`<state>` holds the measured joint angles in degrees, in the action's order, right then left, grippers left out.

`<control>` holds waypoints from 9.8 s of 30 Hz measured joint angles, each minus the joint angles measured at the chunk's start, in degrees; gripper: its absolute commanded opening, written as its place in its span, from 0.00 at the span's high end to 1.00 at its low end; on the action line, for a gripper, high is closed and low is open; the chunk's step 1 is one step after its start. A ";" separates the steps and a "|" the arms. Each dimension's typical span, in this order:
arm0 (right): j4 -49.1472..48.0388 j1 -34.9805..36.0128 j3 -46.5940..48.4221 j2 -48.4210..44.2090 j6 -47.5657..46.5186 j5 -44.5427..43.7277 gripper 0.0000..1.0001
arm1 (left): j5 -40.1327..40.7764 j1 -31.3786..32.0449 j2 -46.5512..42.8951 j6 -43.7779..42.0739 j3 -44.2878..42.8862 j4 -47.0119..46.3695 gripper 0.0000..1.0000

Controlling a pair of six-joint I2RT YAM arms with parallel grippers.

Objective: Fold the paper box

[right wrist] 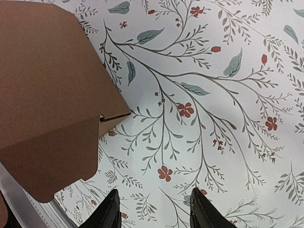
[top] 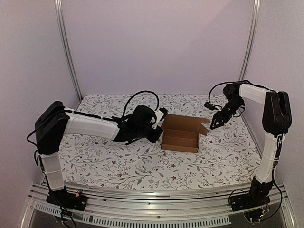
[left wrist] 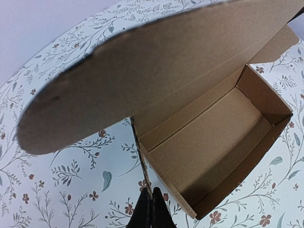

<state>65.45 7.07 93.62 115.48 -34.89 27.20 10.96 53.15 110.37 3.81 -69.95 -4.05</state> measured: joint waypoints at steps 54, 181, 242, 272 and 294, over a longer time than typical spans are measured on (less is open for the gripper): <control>0.11 -1.66 -21.62 -21.22 -16.48 7.06 0.75 | -4.90 1.51 2.67 4.61 -2.54 -3.65 1.00; -13.07 32.22 -28.30 -34.42 -0.83 -24.22 0.92 | 8.04 17.33 -11.17 3.32 22.25 -11.69 0.71; -9.88 24.13 -27.80 -33.40 -8.52 -13.07 0.01 | -5.22 -0.42 -14.93 4.31 12.46 -4.22 0.48; -43.19 48.65 -43.43 -25.77 -17.53 -51.49 0.93 | 3.89 -0.44 -26.25 7.06 26.43 -6.03 0.48; -40.37 50.66 -35.32 -30.69 -18.62 -60.26 0.82 | 4.96 -0.44 -28.76 7.78 29.94 -8.74 0.49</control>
<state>25.08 57.74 58.30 84.79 -53.52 -33.06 15.92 52.71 81.60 11.60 -40.01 -12.80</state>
